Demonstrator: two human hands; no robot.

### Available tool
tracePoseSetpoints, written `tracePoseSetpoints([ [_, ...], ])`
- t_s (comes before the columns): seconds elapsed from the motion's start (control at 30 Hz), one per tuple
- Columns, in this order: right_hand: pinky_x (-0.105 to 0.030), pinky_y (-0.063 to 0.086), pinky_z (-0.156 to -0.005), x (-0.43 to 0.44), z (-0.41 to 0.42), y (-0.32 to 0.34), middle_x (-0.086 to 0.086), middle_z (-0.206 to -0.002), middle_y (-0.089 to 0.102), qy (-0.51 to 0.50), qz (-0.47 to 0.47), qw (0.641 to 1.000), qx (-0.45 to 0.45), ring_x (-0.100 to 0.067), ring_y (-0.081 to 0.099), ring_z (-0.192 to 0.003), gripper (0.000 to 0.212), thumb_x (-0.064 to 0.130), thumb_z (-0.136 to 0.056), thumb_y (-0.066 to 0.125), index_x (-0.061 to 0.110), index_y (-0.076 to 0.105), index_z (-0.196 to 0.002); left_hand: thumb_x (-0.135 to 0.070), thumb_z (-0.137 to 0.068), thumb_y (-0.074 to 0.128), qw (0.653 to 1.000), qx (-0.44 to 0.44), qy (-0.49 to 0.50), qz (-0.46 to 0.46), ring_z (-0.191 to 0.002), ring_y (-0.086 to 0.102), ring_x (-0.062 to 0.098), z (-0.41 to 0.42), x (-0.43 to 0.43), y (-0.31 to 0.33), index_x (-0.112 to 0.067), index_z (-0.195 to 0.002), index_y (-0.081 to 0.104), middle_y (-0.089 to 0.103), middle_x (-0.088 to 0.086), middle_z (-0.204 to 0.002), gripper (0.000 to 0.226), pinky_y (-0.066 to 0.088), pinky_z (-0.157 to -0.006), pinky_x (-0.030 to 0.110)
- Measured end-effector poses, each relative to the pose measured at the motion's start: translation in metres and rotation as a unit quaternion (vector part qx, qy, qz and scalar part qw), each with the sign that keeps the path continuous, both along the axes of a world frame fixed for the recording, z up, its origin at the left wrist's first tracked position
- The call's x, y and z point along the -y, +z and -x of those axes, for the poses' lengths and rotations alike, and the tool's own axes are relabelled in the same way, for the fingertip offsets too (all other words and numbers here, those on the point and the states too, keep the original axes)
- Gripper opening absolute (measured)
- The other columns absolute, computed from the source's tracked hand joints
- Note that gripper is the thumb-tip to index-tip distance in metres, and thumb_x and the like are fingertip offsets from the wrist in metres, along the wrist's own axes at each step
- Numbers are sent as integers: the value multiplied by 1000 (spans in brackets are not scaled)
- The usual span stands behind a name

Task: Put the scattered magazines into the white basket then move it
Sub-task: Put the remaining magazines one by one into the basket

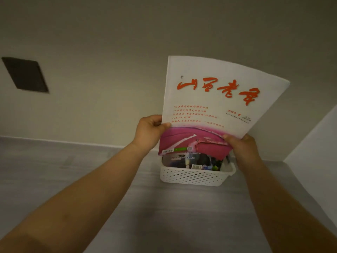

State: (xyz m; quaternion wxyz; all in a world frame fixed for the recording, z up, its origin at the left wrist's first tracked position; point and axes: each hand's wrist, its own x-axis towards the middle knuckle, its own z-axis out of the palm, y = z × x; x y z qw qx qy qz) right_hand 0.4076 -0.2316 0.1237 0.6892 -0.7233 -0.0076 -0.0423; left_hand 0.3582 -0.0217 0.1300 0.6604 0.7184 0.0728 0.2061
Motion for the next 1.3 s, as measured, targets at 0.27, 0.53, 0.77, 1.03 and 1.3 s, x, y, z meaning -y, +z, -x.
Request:
tracePoseSetpoints([
  [0.27, -20, 46, -52, 18, -30, -48, -10, -97, 60, -14, 10, 998, -57, -16, 58, -73, 32, 2, -83, 56, 4, 54, -115, -6, -83, 57, 999, -20, 1, -43, -83, 60, 15, -35, 23, -28, -5, -108, 63, 62, -2, -94, 26, 51, -73, 21],
  [0.53, -23, 44, -59, 34, -46, -59, -7, -93, 61, -8, 27, 998, -51, -12, 58, -73, 35, -3, -79, 57, 5, 57, -113, -6, -80, 60, 993, -94, 11, -74, -86, 60, 19, -43, 23, -58, -3, -105, 65, 69, 14, -107, 25, 50, -80, 30],
  [0.77, -28, 42, -78, 7, -48, -89, -19, -114, 62, -40, 167, 984, -39, -21, 54, -91, 37, 2, -80, 58, 3, 55, -116, -17, -74, 69, 955, -128, 111, -244, -83, 53, 20, -36, 9, -89, -14, -73, 58, 58, 9, -92, 11, 40, -70, 28],
  [1.03, -48, 27, -108, 22, -62, -95, -18, -145, 30, -84, 336, 938, -8, -33, 26, -134, 83, 20, -69, 75, 7, 28, -135, -1, -69, 71, 945, -322, -52, -7, -122, 44, 34, -51, 1, -96, -1, -133, 28, 43, 19, -137, 78, 37, -103, 45],
  [1.3, -18, 47, -75, 46, -85, -96, -4, -110, 59, 195, 143, 947, -213, -17, 56, -92, 41, 2, -80, 60, 14, 46, -116, 19, -71, 53, 937, -265, -198, 113, -92, 57, 19, -62, -8, -106, -22, -109, 49, 61, 1, -100, 56, 50, -73, 33],
])
